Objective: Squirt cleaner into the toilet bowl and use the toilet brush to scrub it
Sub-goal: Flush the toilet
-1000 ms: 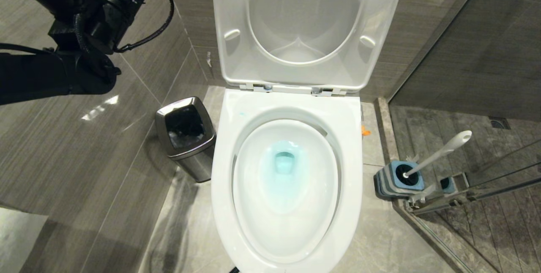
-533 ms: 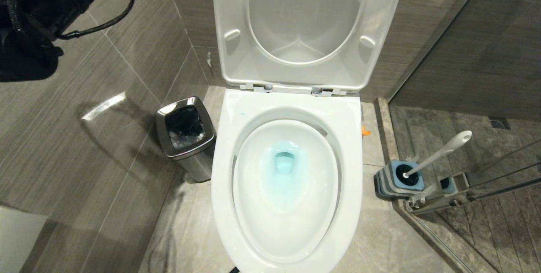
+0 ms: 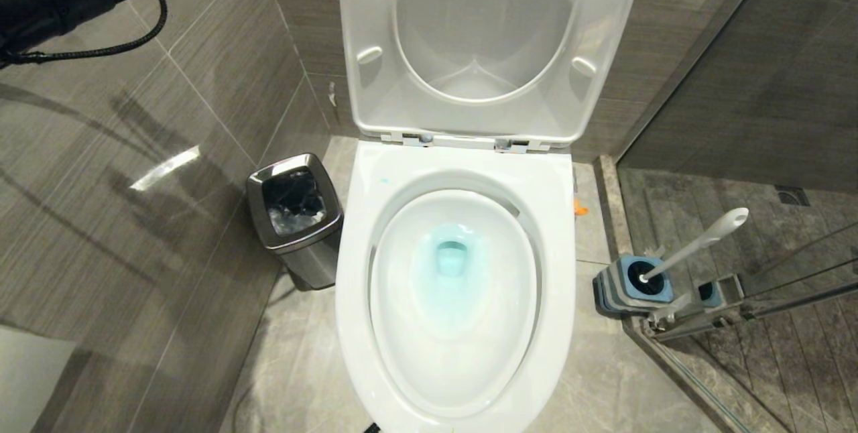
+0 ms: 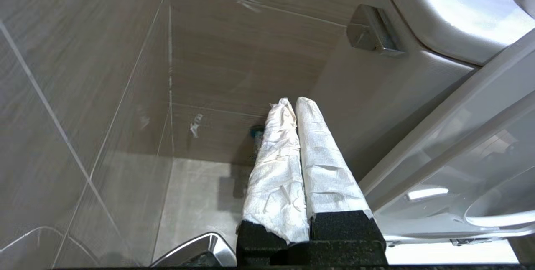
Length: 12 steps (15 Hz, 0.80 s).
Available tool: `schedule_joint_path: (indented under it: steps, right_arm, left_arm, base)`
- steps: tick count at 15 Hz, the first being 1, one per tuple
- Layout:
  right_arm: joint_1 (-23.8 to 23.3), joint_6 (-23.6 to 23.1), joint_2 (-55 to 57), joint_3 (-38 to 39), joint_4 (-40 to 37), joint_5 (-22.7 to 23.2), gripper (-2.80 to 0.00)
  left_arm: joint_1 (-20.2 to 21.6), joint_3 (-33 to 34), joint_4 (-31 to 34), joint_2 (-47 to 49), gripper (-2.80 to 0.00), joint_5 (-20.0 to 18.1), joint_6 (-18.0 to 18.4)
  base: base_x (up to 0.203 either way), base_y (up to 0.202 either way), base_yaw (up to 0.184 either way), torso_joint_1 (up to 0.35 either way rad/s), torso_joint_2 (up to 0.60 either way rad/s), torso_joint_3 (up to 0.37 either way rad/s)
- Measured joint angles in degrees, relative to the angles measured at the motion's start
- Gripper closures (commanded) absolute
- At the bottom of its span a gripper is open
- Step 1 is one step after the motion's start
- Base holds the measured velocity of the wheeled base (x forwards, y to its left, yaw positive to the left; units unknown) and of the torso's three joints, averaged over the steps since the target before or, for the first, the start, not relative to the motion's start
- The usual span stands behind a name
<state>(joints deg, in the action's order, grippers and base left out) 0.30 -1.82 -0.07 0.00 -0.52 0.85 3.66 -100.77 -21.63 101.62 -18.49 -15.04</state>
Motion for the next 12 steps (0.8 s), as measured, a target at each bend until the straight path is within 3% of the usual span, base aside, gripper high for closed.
schedule_joint_path:
  steps: [6, 12]
  right_arm:
    - [0.0, 0.0, 0.0, 0.0, 0.0, 0.0, 0.00]
    - [0.0, 0.0, 0.0, 0.0, 0.0, 0.0, 0.00]
  left_arm:
    - [0.6, 0.8, 0.7, -1.8, 0.00, -0.3, 0.4]
    - [0.5, 1.2, 0.7, -2.7, 0.00, -0.3, 4.7]
  base:
    - [0.000, 0.000, 0.000, 0.000, 0.00, 0.000]
    - [0.000, 0.000, 0.000, 0.000, 0.00, 0.000]
